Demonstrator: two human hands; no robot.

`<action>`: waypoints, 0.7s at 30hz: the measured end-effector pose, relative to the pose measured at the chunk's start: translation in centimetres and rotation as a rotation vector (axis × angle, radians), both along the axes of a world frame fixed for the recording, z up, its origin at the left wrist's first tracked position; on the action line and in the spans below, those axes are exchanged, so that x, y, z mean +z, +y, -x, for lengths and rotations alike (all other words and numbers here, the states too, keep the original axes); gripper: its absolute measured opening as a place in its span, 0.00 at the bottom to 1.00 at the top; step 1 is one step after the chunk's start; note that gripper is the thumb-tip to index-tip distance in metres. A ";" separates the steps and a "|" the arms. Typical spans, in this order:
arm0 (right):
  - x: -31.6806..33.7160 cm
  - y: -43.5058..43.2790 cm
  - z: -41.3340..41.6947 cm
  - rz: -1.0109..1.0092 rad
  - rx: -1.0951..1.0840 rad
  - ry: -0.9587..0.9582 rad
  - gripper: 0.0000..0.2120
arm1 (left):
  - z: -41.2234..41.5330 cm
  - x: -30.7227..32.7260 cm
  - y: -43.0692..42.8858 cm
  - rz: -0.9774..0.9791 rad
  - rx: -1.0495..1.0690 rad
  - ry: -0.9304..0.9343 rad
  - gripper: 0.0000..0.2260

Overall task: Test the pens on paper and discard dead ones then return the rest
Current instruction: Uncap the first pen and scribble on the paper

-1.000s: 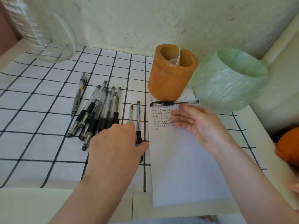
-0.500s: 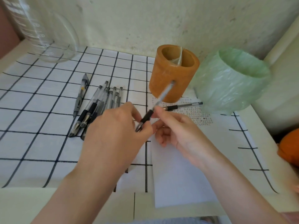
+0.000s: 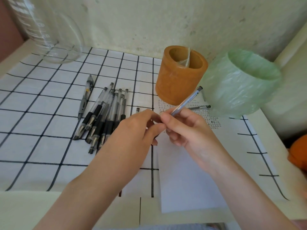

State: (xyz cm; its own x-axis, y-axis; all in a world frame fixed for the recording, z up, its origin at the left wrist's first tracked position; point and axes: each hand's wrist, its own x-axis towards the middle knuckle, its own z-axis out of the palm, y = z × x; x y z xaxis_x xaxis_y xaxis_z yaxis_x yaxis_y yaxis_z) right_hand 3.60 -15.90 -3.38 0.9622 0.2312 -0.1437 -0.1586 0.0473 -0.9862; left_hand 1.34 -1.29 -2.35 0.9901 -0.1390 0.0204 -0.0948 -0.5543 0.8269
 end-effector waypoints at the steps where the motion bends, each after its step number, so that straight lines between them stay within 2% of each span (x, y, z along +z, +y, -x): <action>1: 0.1 -0.1 0.0 0.003 -0.001 -0.002 0.07 | 0.0 -0.1 -0.1 0.009 0.004 0.009 0.08; 8: 0.3 0.0 0.0 0.042 -0.022 -0.003 0.08 | 0.2 -0.1 -0.8 -0.094 0.000 0.048 0.10; 11: 0.4 -0.1 0.1 0.052 -0.024 -0.022 0.07 | 0.5 0.3 -1.0 -0.120 0.023 0.008 0.11; 21: 0.4 -0.9 0.1 0.036 -0.007 -0.002 0.07 | -0.1 -0.6 -1.1 0.061 0.018 0.063 0.09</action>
